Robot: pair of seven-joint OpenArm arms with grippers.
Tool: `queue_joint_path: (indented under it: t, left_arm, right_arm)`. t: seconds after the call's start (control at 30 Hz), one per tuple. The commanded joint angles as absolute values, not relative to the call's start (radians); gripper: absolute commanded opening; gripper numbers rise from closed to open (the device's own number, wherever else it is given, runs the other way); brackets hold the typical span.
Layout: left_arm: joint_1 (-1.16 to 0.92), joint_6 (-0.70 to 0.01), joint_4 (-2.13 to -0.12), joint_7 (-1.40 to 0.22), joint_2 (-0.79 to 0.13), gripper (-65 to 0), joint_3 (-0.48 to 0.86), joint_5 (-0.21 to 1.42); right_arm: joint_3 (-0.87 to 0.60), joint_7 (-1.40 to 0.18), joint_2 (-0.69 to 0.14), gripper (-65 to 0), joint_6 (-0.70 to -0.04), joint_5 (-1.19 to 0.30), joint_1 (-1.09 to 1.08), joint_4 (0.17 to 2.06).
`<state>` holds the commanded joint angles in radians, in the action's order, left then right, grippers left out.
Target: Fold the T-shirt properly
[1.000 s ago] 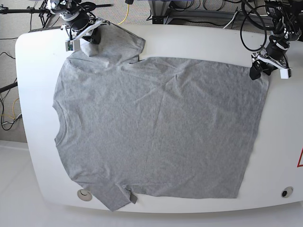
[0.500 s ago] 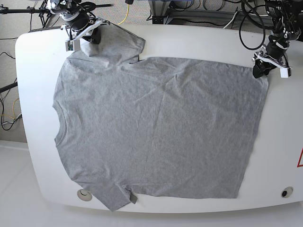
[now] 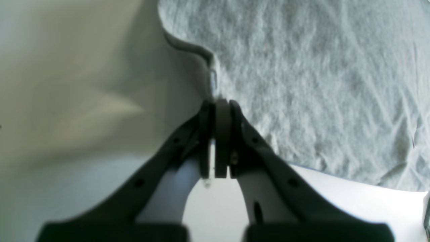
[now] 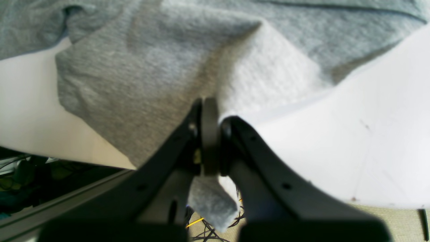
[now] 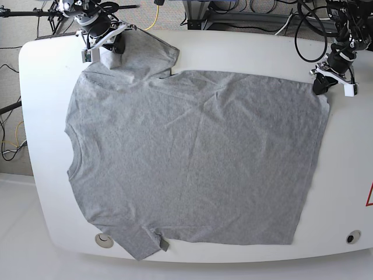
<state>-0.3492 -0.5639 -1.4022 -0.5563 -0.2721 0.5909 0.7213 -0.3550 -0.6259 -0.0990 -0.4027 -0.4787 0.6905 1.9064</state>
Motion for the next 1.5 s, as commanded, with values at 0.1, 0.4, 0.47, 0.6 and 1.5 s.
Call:
queue_joint_path:
  t: [0.1, 0.4, 0.47, 0.6, 1.5]
  left_arm:
    - [-0.348, -0.564, -1.403, -0.559, -0.272, -64.4, 0.593, 0.724]
    - [-0.341, -0.560, -1.399, -0.584, -0.269, -28.0, 0.585, 0.722]
    - [-0.340, -0.559, -1.397, -0.585, -0.269, -28.2, 0.586, 0.721]
    - [-0.337, -0.560, -1.396, -0.583, -0.267, -36.9, 0.587, 0.717]
    - [-0.376, -0.554, -1.594, -0.635, -0.237, -65.0, 0.629, 0.710]
  right_arm:
    - [-0.354, -0.626, -0.099, -65.0, -0.402, -0.479, 0.691, 1.906]
    - [-0.354, -0.622, -0.098, -65.0, -0.405, -0.477, 0.683, 1.903]
    - [-0.355, -0.622, -0.098, -65.0, -0.406, -0.476, 0.683, 1.904]
    - [-0.357, -0.624, -0.098, -65.0, -0.405, -0.472, 0.685, 1.912]
    - [-0.444, -0.643, -0.098, -65.0, -0.405, -0.478, 0.653, 1.922]
